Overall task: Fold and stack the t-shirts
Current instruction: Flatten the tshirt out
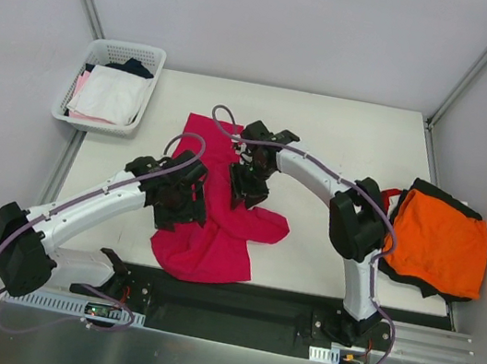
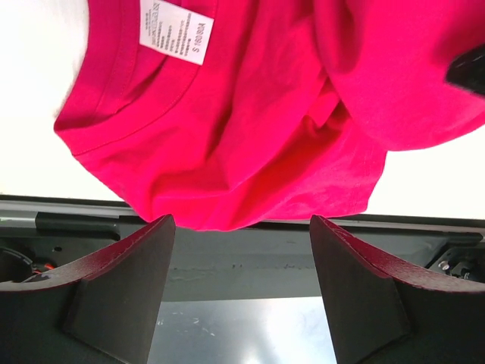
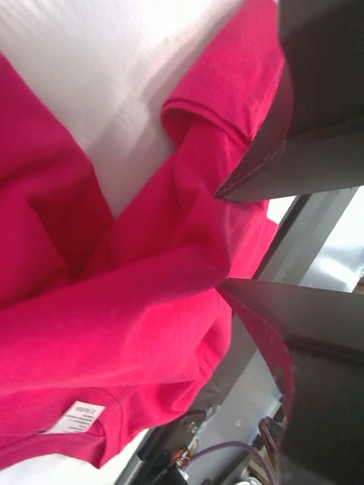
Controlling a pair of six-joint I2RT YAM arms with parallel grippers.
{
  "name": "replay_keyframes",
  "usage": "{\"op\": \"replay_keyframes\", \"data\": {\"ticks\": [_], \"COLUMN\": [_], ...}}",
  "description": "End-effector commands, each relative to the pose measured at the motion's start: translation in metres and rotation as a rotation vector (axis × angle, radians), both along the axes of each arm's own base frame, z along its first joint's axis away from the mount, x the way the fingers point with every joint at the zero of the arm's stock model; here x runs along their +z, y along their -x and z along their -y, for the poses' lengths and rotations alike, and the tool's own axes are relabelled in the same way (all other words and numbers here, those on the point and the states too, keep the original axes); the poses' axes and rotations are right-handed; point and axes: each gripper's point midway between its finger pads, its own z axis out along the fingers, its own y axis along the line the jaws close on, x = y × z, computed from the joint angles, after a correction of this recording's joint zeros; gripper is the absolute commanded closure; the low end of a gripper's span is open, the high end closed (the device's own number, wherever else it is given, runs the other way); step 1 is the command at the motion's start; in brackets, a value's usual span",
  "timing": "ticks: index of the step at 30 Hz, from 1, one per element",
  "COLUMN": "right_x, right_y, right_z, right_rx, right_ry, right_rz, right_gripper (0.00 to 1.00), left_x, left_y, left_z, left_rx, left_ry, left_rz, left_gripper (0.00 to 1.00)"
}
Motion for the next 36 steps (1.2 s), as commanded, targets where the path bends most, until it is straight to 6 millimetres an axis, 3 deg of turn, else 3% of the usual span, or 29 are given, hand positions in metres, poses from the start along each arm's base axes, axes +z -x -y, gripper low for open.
{"op": "replay_keyframes", "data": {"ticks": [1,3,6,8,9,13,19,23,28,33,36], "right_x": [0.019,0.008,0.006,0.019,0.028,0.054,0.076,0.085,0.085,0.078,0.073], "right_y": [0.011,0.013,0.009,0.001,-0.012,-0.054,-0.083,-0.081,-0.075,-0.054,-0.048], "right_z": [-0.014,-0.012,-0.006,0.005,0.010,0.059,0.138,0.170,0.193,0.225,0.227], "right_rx": [0.005,-0.002,0.012,0.002,-0.022,-0.204,-0.398,-0.474,-0.526,-0.595,-0.607], "right_ry": [-0.078,-0.051,-0.011,0.019,0.033,0.101,0.272,0.371,0.483,0.642,0.645], "right_rz": [0.002,-0.018,0.006,0.047,0.097,0.159,0.267,0.289,0.299,0.288,0.275], "right_gripper": [0.68,0.99,0.99,0.99,0.99,0.99,0.99,0.99,0.99,0.99,0.99], "left_x": [0.007,0.003,-0.003,-0.007,-0.009,-0.012,-0.013,-0.013,-0.014,-0.017,-0.018], "left_y": [-0.009,-0.010,-0.016,-0.021,-0.022,-0.029,-0.034,-0.038,-0.041,-0.040,-0.046], "left_z": [0.009,0.014,0.018,0.021,0.022,0.031,0.035,0.040,0.044,0.044,0.041], "left_rx": [-0.040,-0.056,-0.075,-0.089,-0.093,-0.113,-0.121,-0.131,-0.144,-0.143,-0.132], "left_ry": [0.009,0.015,0.001,-0.006,-0.008,-0.007,-0.002,0.005,0.006,0.003,-0.025], "left_rz": [0.020,0.002,-0.005,-0.006,-0.009,-0.018,-0.010,-0.010,-0.018,-0.029,-0.012], "left_gripper": [0.28,0.28,0.28,0.28,0.28,0.29,0.29,0.28,0.28,0.29,0.28]}}
